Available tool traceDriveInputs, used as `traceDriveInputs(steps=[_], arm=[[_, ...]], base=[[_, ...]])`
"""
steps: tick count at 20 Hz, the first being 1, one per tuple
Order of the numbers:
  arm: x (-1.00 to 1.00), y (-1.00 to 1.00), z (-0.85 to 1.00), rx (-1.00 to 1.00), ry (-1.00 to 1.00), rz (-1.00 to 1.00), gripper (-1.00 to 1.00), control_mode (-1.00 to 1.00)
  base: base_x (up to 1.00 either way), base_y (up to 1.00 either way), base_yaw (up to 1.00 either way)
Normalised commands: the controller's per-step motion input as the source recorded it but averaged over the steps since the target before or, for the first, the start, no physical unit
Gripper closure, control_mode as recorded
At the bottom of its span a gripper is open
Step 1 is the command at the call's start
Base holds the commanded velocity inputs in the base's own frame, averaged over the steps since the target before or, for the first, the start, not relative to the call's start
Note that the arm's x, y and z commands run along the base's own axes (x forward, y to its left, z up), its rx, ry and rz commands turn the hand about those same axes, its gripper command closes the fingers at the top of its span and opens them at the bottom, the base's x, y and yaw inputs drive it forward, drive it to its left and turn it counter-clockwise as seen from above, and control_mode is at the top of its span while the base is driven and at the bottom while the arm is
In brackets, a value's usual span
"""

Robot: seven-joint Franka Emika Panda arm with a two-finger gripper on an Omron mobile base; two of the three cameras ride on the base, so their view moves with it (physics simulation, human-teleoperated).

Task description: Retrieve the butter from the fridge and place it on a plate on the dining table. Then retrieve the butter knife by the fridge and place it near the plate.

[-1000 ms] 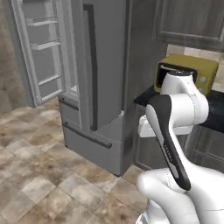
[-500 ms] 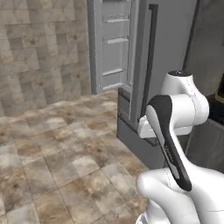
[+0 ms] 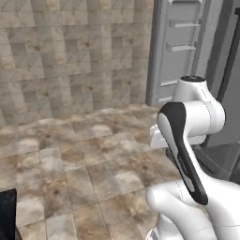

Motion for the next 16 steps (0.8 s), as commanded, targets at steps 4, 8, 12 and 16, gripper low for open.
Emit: traceDriveInputs(steps=[4,8,12,16], arm=[[0.00,0.00,0.00,0.00,0.00,0.00,1.00,1.00],[0.00,0.00,0.00,0.00,0.00,0.00,1.00,1.00],[0.00,0.00,0.00,0.00,0.00,0.00,1.00,1.00],[0.00,0.00,0.00,0.00,0.00,0.00,1.00,1.00]], base=[[0.83,0.49,0.28],[1.00,0.05,0.26],[1.00,0.00,0.31],[1.00,0.01,0.41]])
